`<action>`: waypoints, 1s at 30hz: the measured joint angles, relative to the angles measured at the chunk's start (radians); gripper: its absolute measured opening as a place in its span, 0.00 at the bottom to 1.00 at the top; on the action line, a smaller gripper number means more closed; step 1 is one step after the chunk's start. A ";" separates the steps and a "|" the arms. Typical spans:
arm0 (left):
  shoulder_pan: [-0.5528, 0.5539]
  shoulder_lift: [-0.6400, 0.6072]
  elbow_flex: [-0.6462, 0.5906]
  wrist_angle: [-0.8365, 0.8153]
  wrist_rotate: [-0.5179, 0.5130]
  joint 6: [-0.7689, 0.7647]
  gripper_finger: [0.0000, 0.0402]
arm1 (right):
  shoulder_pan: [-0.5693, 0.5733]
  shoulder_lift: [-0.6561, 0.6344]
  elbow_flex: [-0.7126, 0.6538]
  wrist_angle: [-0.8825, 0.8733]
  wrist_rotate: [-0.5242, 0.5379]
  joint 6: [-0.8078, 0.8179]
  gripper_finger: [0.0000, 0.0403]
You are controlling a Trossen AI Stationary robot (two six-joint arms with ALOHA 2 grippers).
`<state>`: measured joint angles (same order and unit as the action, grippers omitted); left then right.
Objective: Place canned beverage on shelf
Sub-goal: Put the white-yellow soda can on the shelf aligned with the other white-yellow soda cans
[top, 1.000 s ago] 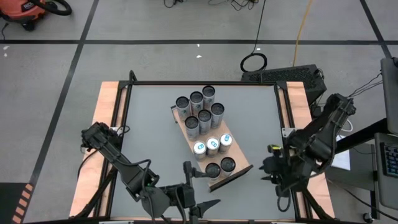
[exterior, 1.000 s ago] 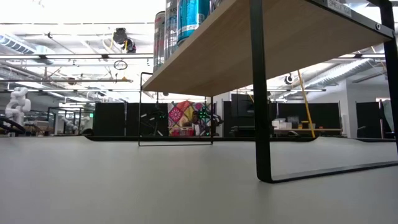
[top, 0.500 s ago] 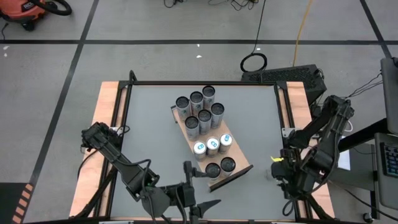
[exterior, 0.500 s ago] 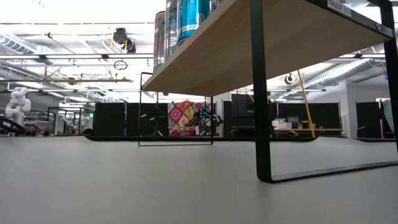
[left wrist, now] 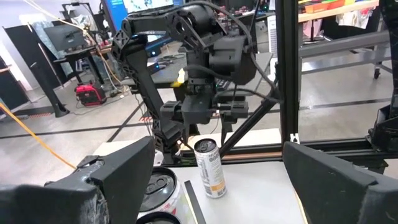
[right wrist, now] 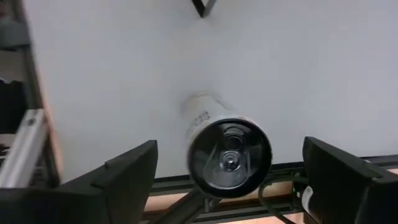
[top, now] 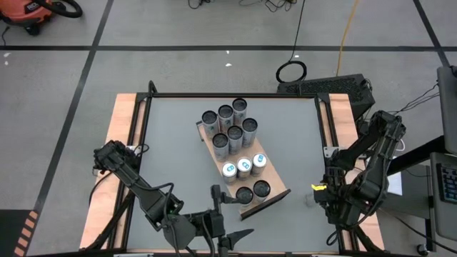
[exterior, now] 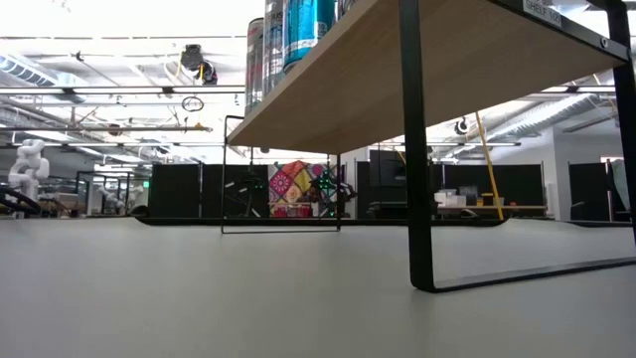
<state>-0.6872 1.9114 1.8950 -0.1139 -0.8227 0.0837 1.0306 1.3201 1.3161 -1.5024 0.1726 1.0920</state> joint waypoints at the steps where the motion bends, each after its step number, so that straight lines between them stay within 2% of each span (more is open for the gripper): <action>1: 0.000 0.000 0.000 0.000 0.000 0.000 0.89 | 0.000 0.000 -0.015 0.002 -0.003 0.000 0.83; 9: 0.000 0.000 0.000 -0.001 0.000 0.000 0.89 | 0.000 -0.033 -0.119 0.056 -0.065 0.027 0.83; 17: 0.000 0.000 0.000 0.000 0.000 0.000 0.89 | 0.000 -0.056 -0.207 0.143 -0.071 0.031 0.79; 26: 0.000 0.000 0.000 0.000 0.000 0.000 0.89 | -0.001 -0.056 -0.227 0.167 -0.069 0.026 0.78; 30: 0.000 0.000 0.000 0.000 0.000 0.000 0.89 | -0.001 -0.056 -0.227 0.169 -0.069 0.034 0.73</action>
<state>-0.6872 1.9114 1.8950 -0.1139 -0.8223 0.0837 1.0294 1.2640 1.0889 -1.3335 0.1032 1.1255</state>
